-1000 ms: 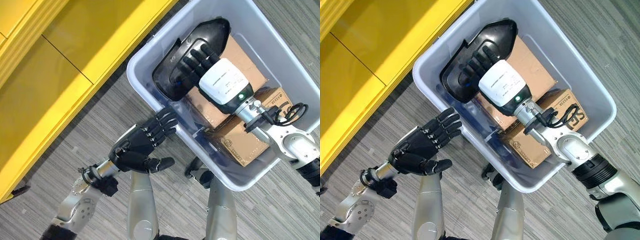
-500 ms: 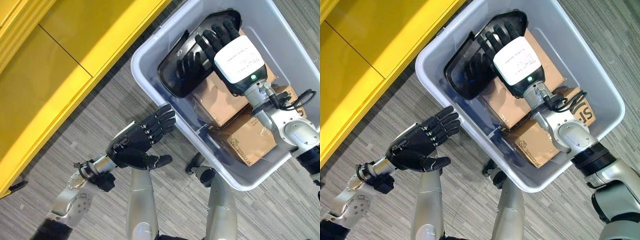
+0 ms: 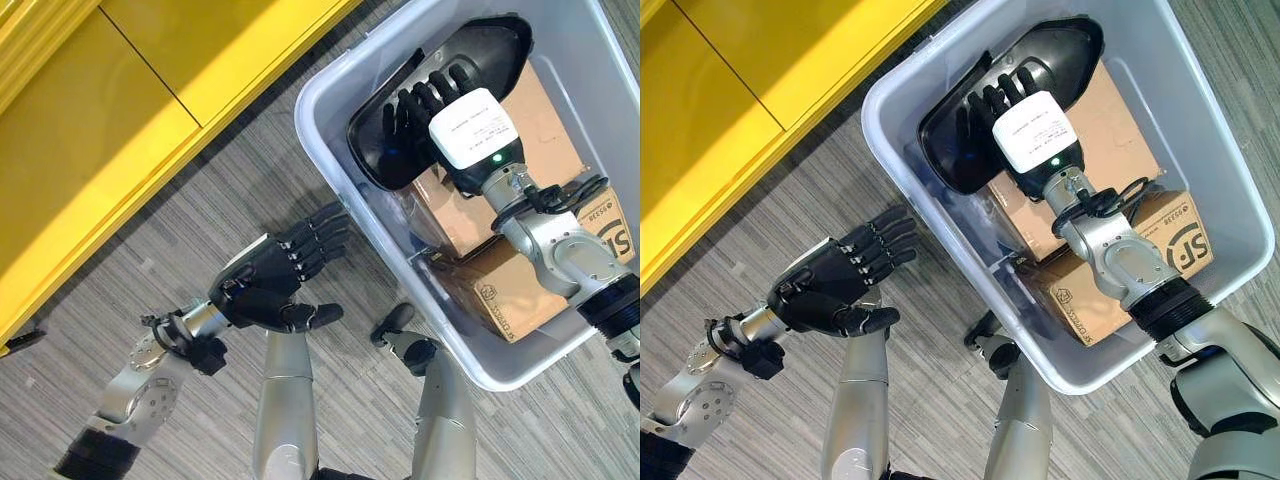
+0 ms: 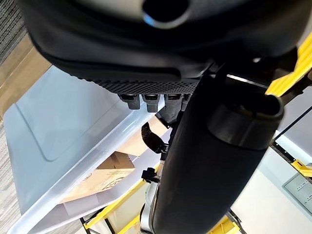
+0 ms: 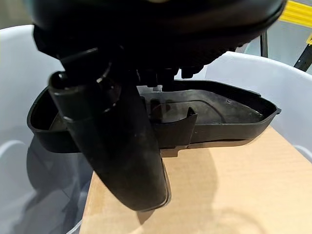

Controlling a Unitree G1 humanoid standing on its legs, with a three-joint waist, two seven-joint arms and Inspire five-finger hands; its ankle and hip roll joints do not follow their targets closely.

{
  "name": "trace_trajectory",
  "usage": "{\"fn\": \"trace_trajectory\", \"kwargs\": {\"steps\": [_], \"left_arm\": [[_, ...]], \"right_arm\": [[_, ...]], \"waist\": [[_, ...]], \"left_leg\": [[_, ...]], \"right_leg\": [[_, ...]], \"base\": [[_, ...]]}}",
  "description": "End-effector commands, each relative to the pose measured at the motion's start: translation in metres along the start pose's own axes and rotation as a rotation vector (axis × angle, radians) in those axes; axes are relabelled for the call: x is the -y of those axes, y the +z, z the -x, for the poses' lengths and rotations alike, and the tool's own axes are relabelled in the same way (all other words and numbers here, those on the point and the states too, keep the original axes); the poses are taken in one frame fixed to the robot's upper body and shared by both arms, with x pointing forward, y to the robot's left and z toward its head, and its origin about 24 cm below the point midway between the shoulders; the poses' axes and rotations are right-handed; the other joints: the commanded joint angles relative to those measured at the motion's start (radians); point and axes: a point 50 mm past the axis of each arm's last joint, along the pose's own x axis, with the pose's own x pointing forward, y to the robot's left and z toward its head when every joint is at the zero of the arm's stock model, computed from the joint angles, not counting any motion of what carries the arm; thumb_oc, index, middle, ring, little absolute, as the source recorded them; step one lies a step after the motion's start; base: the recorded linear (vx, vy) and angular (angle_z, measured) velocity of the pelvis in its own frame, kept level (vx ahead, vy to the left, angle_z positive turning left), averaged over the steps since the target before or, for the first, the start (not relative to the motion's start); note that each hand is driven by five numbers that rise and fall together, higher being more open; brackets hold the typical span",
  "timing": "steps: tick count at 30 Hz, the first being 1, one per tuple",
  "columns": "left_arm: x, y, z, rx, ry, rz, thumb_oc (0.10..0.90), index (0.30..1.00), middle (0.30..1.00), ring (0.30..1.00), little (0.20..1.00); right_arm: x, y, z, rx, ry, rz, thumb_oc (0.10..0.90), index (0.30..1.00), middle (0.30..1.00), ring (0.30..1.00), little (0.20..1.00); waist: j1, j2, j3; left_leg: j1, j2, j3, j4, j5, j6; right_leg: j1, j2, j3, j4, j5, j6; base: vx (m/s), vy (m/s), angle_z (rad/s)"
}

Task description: Move parts from the plastic box to the shelf.

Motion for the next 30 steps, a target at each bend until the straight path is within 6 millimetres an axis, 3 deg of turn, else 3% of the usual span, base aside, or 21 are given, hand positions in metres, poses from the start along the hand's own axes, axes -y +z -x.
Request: {"fn": "trace_trajectory", "kwargs": {"steps": [1,8,10,15,26,30], "left_arm": [[0.017,0.012,-0.012,0.086,-0.097,-0.022,0.900,1.000,1.000,1.000,1.000],[0.016,0.011,-0.014,0.095,-0.098,-0.026,0.900,1.000,1.000,1.000,1.000],[0.012,0.010,-0.028,0.098,-0.089,-0.023,0.900,1.000,1.000,1.000,1.000],[0.004,-0.021,-0.059,-0.004,-0.095,-0.020,0.900,1.000,1.000,1.000,1.000],[0.011,-0.036,-0.097,0.011,-0.047,-0.017,0.900,1.000,1.000,1.000,1.000],[0.014,-0.035,-0.106,0.006,-0.052,-0.032,0.900,1.000,1.000,1.000,1.000]], "right_arm": [[0.027,-0.025,-0.012,-0.086,-0.088,0.047,0.900,1.000,1.000,1.000,1.000],[0.013,-0.033,-0.013,-0.159,-0.023,0.012,0.900,1.000,1.000,1.000,1.000],[0.009,-0.029,-0.022,-0.170,-0.007,0.002,0.900,1.000,1.000,1.000,1.000],[0.015,-0.023,-0.053,-0.202,0.047,-0.060,0.900,1.000,1.000,1.000,1.000],[0.011,0.005,-0.069,-0.154,0.098,-0.043,0.900,1.000,1.000,1.000,1.000],[0.009,0.005,-0.070,-0.162,0.125,-0.054,0.900,1.000,1.000,1.000,1.000]], "waist": [[0.026,0.008,-0.016],[0.027,0.014,-0.016],[0.030,0.014,-0.016],[0.033,-0.001,-0.016],[0.004,-0.013,-0.016],[-0.002,-0.017,-0.016]], "left_leg": [[-0.003,-0.124,0.052,-0.188,0.107,0.139],[-0.019,-0.127,0.050,-0.174,0.099,0.145],[-0.030,-0.130,0.052,-0.158,0.092,0.148],[-0.065,-0.125,0.038,-0.114,0.081,0.148],[-0.096,-0.105,0.050,-0.085,0.076,0.140],[-0.108,-0.104,0.058,-0.080,0.071,0.143]], "right_leg": [[0.007,0.116,-0.035,0.124,-0.083,0.026],[-0.008,0.114,-0.036,0.133,-0.082,0.027],[-0.020,0.105,-0.036,0.155,-0.087,0.030],[-0.041,0.107,-0.043,0.182,-0.088,0.028],[-0.068,0.119,-0.026,0.206,-0.106,0.024],[-0.075,0.121,-0.030,0.201,-0.102,0.026]], "base": [[0.00,0.000,0.00],[0.00,0.003,0.01],[0.01,0.013,0.02],[0.00,-0.030,-0.08],[-0.01,0.017,-0.07],[0.00,-0.007,-0.06]]}}
